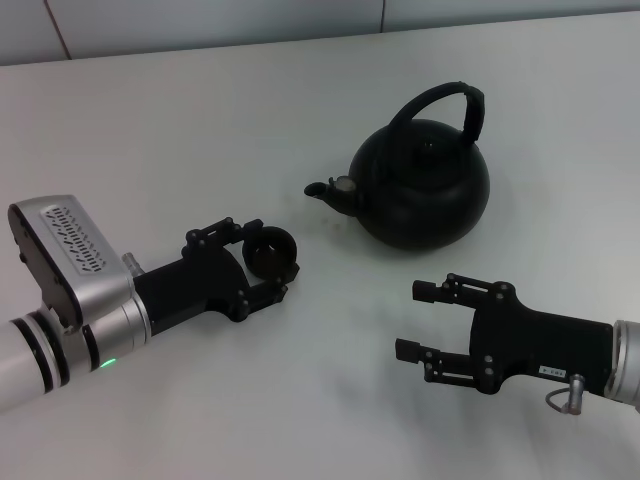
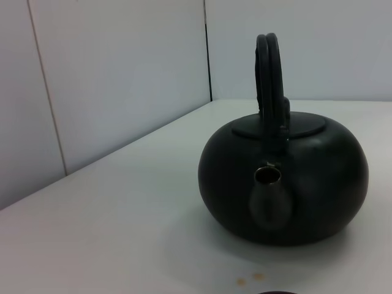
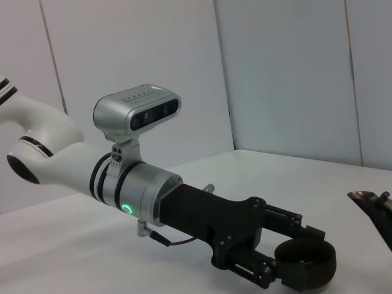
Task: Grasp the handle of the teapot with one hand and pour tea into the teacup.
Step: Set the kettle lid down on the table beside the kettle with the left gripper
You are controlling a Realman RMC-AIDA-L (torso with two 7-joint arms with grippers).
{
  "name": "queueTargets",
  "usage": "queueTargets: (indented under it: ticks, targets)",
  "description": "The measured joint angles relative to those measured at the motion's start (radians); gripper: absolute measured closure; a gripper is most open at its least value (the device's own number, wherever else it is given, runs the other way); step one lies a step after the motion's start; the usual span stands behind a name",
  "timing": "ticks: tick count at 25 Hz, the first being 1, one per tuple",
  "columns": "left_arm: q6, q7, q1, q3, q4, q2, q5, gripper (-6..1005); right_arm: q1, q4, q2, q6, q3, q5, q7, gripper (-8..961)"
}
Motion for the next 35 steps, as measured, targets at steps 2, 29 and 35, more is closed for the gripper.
queueTargets:
  ticks: [2,29,35]
  targets:
    - [0.0,0.0,-0.001,0.0,-0.001,0.0,0.0,269,0.0,0.0,0.0,0.0,0.0,0.0,0.0,217]
    - [0.025,-0.012,0.004,-0.002,0.003,0.004,-0.007,136,0.002,0.0,0.0,0.0,0.001,0.0,0.003,216]
    - [0.248,-0.051,0.084,-0.004,0.11,0.015,-0.008,136,-0.001,-0.001,0.0,0.0,0.003,0.008,0.004,216]
